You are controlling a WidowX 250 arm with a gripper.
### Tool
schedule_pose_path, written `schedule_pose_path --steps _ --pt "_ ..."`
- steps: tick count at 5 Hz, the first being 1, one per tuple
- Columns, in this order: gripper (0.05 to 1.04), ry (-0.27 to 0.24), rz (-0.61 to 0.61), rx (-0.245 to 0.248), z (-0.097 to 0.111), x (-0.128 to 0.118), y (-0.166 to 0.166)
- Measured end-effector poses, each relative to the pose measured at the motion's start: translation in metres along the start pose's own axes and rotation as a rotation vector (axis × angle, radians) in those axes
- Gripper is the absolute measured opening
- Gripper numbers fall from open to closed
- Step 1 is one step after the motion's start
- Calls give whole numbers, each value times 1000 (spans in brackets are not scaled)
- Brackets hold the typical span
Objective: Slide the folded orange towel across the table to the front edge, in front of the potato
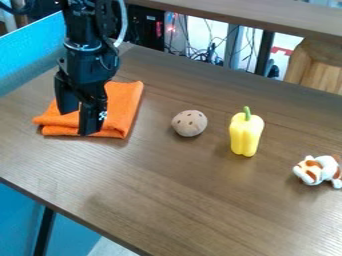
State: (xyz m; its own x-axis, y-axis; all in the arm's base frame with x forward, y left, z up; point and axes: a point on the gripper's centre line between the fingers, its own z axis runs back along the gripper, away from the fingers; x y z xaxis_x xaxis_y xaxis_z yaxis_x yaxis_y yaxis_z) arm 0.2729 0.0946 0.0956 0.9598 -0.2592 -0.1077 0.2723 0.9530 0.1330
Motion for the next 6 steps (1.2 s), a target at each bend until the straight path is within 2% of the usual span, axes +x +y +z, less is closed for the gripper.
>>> schedule_pose_path --steps 1,2,3,4,5,6 --pt "1001 23 0 -23 -8 0 -3" --pt "1001 -50 -16 -150 -18 17 11" --pt "1001 -83 65 -207 -18 27 29" --pt "1001 -93 167 -189 -18 36 38" --pt "1001 -172 297 -110 -20 50 53" --pt "1001 -218 399 -65 -31 60 64"
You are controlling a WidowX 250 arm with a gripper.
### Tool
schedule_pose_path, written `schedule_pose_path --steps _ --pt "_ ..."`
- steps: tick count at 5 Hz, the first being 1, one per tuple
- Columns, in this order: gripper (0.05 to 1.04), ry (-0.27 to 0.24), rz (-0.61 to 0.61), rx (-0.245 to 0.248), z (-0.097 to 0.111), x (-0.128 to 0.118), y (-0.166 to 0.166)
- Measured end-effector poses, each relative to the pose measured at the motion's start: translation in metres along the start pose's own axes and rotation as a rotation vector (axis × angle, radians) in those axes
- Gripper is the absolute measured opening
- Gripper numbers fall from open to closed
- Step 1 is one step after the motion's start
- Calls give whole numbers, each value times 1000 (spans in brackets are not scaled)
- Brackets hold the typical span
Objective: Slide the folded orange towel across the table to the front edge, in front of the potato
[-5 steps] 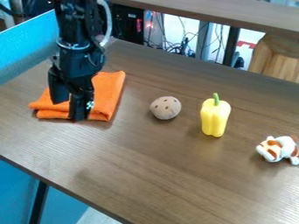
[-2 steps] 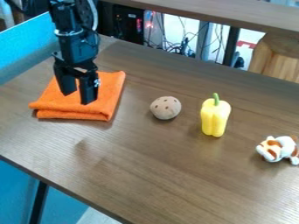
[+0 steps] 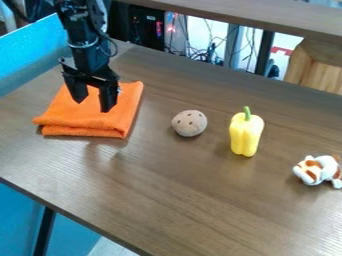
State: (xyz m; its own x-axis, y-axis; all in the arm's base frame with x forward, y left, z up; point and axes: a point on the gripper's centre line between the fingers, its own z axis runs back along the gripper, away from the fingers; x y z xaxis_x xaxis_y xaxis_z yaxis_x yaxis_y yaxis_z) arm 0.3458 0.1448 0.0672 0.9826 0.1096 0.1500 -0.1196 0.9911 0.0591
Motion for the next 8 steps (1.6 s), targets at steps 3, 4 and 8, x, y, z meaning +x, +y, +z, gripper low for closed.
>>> schedule_pose_path --steps 3,4,8 --pt "1001 -54 293 42 -29 31 15" --pt "1001 -20 294 100 -44 31 23" --pt "1001 170 118 9 -47 -24 -10"
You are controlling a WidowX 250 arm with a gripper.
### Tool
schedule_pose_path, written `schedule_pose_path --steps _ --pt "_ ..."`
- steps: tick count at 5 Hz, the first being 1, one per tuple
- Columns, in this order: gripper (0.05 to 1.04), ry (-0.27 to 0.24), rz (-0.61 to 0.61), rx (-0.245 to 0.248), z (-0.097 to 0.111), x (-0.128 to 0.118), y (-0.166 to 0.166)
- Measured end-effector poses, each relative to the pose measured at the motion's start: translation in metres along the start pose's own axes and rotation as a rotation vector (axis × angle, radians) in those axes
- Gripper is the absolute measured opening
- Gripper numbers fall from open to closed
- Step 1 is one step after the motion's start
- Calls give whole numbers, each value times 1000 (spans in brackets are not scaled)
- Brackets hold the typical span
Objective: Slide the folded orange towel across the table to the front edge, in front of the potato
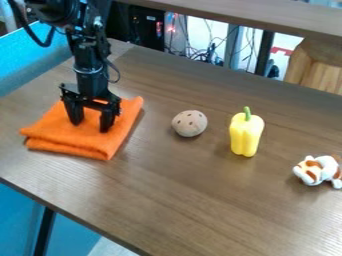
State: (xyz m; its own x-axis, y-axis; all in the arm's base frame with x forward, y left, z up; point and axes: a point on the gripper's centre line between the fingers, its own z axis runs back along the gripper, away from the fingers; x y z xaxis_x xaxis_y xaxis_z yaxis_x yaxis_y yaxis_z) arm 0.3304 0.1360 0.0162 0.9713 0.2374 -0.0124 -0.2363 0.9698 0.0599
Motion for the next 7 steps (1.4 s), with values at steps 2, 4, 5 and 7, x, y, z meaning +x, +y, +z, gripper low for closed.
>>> schedule_pose_path --steps 2,4,5,7 --pt "1001 15 -216 -58 -8 -41 -62" --pt "1001 14 -464 -86 -1 -90 -121" --pt "1001 24 -525 -125 1 -105 -150" --pt "1001 39 -554 -206 6 -119 -181"
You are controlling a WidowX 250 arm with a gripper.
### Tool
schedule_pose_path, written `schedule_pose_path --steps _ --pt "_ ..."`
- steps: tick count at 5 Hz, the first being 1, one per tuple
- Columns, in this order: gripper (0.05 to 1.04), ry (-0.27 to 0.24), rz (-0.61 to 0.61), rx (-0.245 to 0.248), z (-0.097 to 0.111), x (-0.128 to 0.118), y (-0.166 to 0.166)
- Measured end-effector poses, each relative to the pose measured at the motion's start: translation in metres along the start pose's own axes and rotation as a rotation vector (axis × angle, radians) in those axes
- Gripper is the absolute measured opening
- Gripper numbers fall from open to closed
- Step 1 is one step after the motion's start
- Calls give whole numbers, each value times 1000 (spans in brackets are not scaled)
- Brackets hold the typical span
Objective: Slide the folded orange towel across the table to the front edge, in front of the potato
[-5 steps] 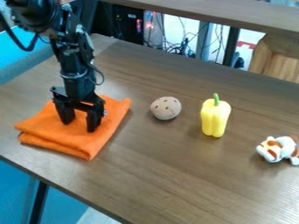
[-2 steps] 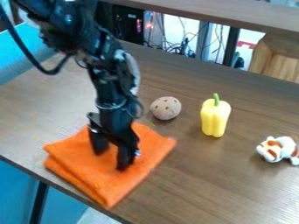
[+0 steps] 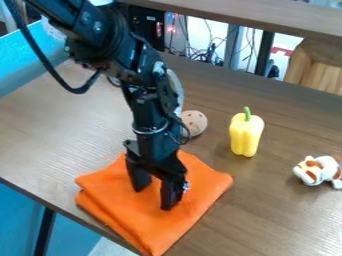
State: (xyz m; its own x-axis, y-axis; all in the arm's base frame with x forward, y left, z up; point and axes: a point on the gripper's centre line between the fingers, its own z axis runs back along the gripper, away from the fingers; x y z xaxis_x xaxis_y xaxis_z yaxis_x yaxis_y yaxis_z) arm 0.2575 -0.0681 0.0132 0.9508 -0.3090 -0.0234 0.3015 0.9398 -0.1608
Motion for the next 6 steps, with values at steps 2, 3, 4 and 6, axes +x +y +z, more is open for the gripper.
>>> schedule_pose_path --steps 2,3,4,6 --pt "1001 56 103 40 28 -9 19" --pt "1001 2 170 77 65 -5 43" --pt "1001 -31 146 116 84 8 50" --pt "1001 -22 -60 200 97 53 50"
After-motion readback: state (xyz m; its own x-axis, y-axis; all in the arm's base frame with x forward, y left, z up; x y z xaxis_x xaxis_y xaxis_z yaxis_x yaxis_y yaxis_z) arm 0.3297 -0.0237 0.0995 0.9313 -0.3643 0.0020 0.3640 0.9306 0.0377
